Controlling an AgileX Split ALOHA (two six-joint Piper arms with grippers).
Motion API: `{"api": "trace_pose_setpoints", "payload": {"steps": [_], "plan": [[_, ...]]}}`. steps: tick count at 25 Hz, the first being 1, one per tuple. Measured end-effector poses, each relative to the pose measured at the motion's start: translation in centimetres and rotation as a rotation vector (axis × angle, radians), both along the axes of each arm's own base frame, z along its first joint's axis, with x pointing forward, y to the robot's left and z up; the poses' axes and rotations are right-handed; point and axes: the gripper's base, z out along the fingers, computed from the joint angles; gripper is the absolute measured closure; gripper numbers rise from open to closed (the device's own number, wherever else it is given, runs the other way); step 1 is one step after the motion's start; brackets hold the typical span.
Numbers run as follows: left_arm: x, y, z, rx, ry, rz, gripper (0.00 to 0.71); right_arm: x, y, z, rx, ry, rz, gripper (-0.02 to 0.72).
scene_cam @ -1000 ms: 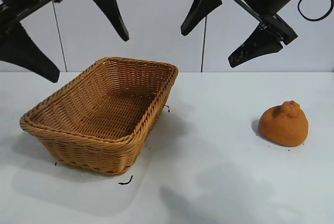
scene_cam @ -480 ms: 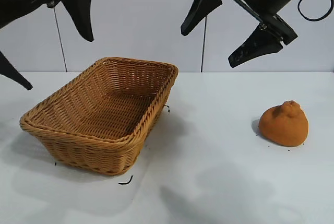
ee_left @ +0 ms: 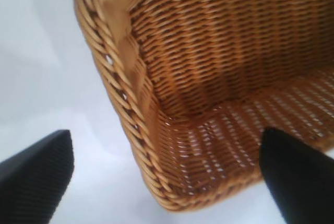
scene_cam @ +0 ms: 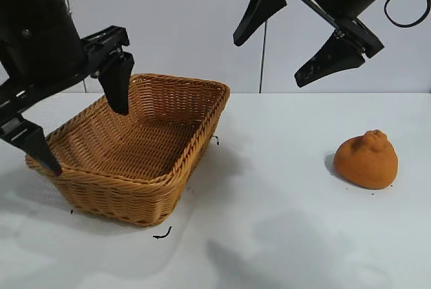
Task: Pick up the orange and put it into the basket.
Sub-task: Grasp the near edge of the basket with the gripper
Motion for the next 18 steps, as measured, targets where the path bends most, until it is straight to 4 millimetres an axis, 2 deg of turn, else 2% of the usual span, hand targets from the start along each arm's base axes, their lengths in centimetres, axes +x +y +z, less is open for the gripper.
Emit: {"api": "trace_pose_setpoints", "payload": {"steps": [5,18], "plan": [[0.9,0.7,-1.7,0.005,0.052,0.065,0.018,0.0,0.0,0.0,0.000,0.000,0.000,0.008],[1.1,0.5,-6.1,-0.002,0.100,0.130,0.018,0.0,0.0,0.0,0.000,0.000,0.000,0.008]]}}
